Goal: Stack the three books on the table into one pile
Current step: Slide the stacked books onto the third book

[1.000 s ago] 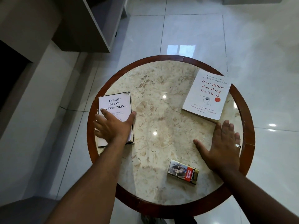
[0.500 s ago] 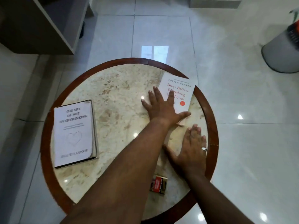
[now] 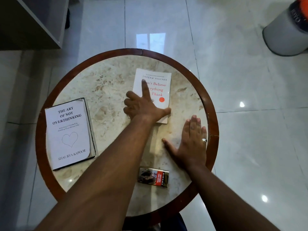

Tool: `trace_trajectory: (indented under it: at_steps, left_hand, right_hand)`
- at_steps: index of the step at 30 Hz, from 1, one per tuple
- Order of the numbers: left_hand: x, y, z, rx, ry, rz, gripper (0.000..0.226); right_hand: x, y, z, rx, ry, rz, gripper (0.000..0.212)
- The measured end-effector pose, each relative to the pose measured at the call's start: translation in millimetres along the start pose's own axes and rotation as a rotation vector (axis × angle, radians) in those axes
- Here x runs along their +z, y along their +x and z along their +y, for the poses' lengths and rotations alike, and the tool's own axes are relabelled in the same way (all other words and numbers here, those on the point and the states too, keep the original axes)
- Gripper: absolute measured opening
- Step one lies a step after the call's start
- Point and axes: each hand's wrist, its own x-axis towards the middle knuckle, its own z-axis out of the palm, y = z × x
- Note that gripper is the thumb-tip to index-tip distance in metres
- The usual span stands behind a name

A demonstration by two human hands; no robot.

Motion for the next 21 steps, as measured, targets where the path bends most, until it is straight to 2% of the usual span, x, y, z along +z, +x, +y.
trace_trajectory:
  at_steps: [3, 8, 13, 16, 21]
  left_hand:
    - [-3.9, -8.9, -23.8, -0.049, -0.08, -0.012, 0.143]
    - [-31.2, -28.8, -83.6, -0.093, -0.287, 0.114, 0.143]
    - [-60.1, -47.8, -173.5, -0.321, -0.466, 0.218, 0.14]
    - [-56.9, -65.3, -216.1, -0.407, -0.436, 0.211, 0.142]
    - [-34.5, -76.2, -241.6, -0.466, -0.317, 0.166, 0.142]
  right_hand:
    - [0.9, 1.4, 1.8, -0.005, 0.001, -0.001, 0.115]
    - [0.0, 1.5, 2.2, 0.003, 0.006, -0.052, 0.116]
    - [-1.9, -1.3, 2.5, -0.033, -0.017, -0.065, 0.114]
    - [-1.2, -1.6, 2.5, -0.152, -0.06, -0.086, 0.108]
    - [0.1, -1.2, 2.2, -0.169, -0.033, -0.078, 0.109]
